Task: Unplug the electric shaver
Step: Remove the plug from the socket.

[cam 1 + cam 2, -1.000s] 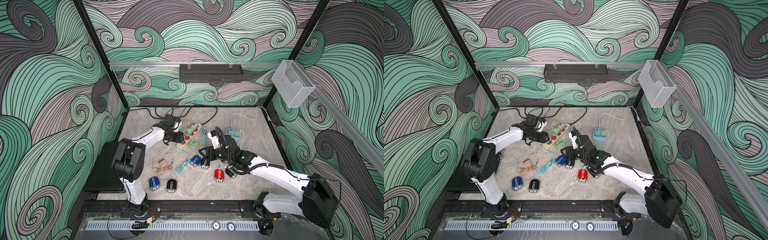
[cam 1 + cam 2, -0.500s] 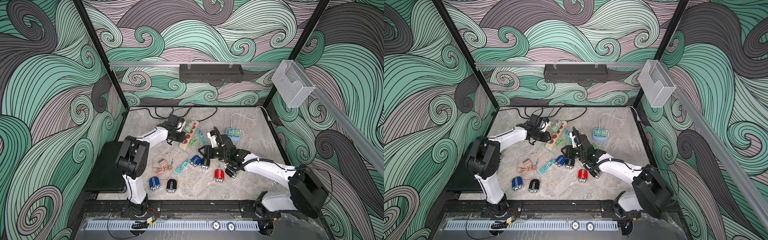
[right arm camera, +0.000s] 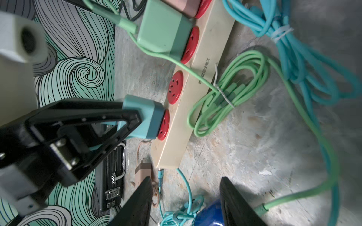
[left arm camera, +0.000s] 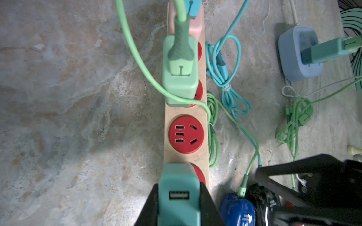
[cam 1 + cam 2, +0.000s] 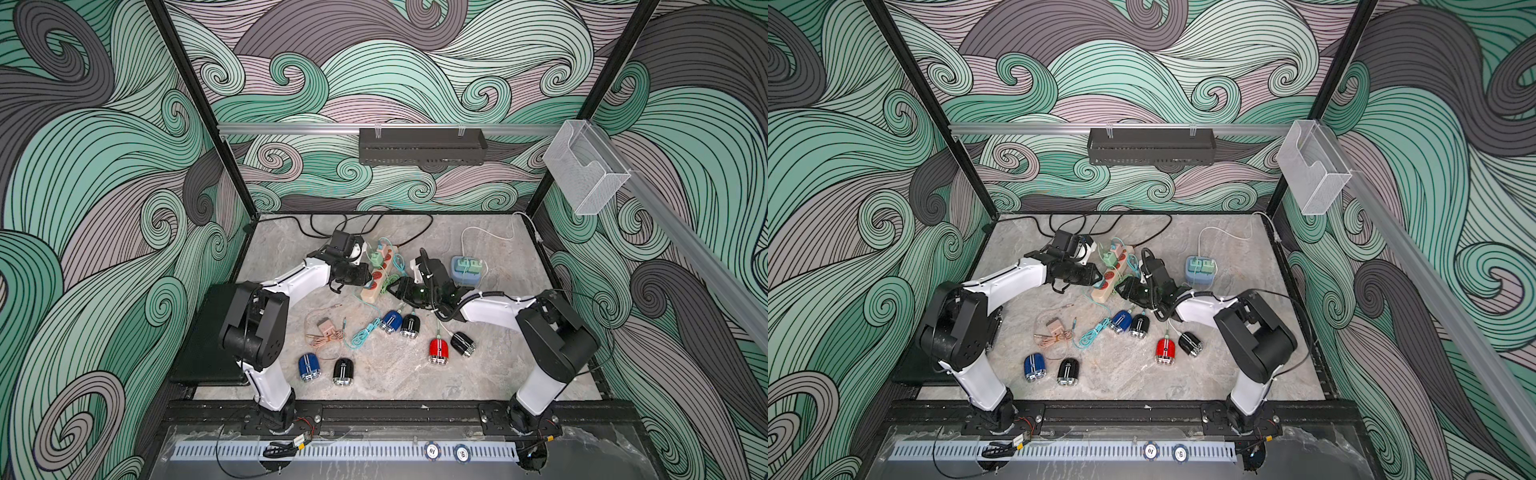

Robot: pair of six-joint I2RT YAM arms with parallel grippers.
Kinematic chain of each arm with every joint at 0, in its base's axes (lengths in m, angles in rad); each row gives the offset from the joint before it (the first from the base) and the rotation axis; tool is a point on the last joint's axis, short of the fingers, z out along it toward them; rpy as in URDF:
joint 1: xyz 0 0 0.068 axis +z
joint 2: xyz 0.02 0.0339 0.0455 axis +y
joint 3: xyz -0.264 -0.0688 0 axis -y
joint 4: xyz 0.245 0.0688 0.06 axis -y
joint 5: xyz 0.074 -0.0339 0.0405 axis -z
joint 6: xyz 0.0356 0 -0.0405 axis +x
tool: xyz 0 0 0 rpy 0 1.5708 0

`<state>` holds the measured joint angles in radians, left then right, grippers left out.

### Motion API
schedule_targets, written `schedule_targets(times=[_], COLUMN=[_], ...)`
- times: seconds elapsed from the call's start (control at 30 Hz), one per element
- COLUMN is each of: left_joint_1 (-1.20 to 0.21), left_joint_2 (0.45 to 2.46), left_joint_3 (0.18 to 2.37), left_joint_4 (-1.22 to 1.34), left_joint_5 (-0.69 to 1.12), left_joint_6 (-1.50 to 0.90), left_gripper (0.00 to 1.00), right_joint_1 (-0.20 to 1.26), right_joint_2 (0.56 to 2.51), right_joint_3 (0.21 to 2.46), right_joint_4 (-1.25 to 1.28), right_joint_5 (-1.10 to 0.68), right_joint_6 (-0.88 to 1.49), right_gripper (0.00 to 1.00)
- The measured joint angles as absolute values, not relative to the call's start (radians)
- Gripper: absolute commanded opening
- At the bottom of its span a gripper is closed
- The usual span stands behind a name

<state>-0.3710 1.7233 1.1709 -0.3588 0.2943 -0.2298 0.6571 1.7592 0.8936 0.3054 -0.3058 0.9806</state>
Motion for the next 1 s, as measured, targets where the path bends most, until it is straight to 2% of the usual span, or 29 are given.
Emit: schedule_targets(times=[0.33,1.0], left_joint_1=[-0.371,-0.371], left_joint_2=[1.693,1.678], left_joint_3=[1.137,1.104], left_joint_4=[-0.351,-0.299], left_joint_5=[0.323,0.342], left_joint_6=[-0.289,-0.396], left_gripper=[0.08,0.06], right_joint_1=[0.657,0.658], right_joint_2=[1.893,1.946], right_joint_3=[0.921,0.894], right_joint_4=[0.472,0.666], right_joint_5=[-0.334,-0.333], right_joint_6=[1.119,1.292], right_gripper=[0.57,0.59])
